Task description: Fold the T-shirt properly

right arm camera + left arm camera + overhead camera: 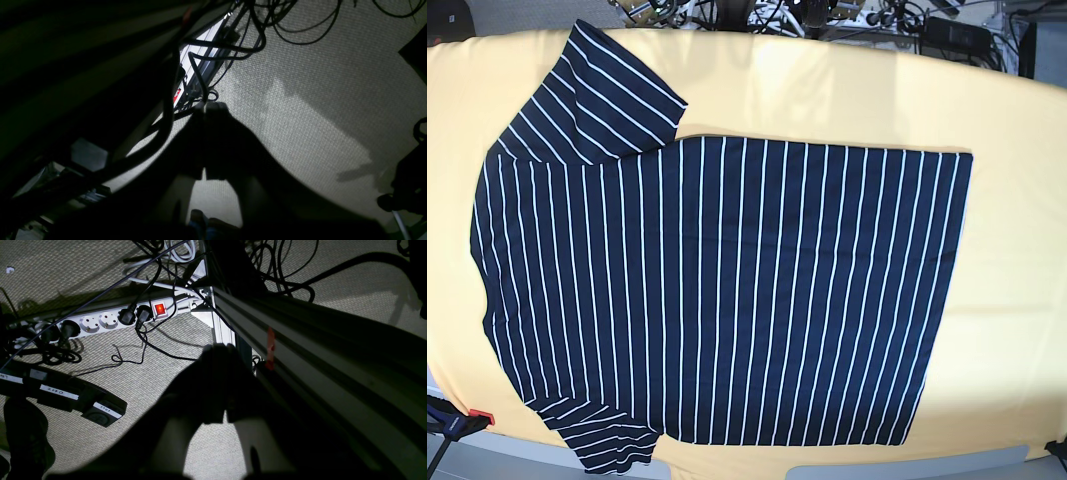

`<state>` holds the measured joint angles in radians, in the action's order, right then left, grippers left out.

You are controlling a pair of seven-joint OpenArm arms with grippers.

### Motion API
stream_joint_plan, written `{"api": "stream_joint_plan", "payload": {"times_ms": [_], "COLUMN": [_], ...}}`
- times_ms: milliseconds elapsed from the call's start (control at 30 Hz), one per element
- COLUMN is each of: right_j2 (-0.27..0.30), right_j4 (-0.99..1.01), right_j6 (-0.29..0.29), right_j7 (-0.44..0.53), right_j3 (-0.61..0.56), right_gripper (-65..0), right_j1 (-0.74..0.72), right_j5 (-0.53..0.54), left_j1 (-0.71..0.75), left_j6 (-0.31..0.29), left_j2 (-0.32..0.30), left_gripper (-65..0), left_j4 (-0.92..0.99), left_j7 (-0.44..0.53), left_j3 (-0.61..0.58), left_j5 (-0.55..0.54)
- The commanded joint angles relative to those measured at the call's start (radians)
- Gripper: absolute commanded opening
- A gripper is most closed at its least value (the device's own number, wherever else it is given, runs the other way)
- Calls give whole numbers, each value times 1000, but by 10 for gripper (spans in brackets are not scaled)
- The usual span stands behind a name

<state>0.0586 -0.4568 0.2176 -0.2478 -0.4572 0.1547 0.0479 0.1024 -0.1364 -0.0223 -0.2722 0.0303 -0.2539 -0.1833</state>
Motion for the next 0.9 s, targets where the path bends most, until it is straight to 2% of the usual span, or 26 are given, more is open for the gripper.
{"api": "stream_joint_plan", "payload": {"times_ms": [0,133,233,333,567,633,767,867], "right_j2": [2,3,3,9,50,59,73,92], "right_j4": [-8,-8,-8,-11,-178,-251,-401,-531], "right_j6": [3,5,12,10,24,42,40,0], "right_j7": [0,-9,-76,-109,-135,-182,-312,-400], "right_j3": [-1,-1,-1,-1,-1,-1,-1,-1], "right_gripper": [-650,-650,-650,-650,-650,-650,-650,-650], "right_j1": [0,0,4,22,165,217,319,407], "right_j5": [-5,-4,-5,-5,-4,-5,-3,1], "left_j1": [2,3,3,11,142,192,289,372], "left_j6": [-6,-6,-6,-6,-6,-6,-6,-6], "left_j2": [3,3,3,3,0,-13,-68,-125], "left_gripper": [-650,-650,-650,-650,-650,-650,-650,-650], "left_j4": [-6,-5,-6,-19,-185,-251,-410,-558], "left_j7": [-8,-21,-79,-131,-226,-250,-306,-374], "left_j3": [1,1,1,0,-2,-7,-72,-131], "left_j5": [0,0,7,68,90,89,90,89]}}
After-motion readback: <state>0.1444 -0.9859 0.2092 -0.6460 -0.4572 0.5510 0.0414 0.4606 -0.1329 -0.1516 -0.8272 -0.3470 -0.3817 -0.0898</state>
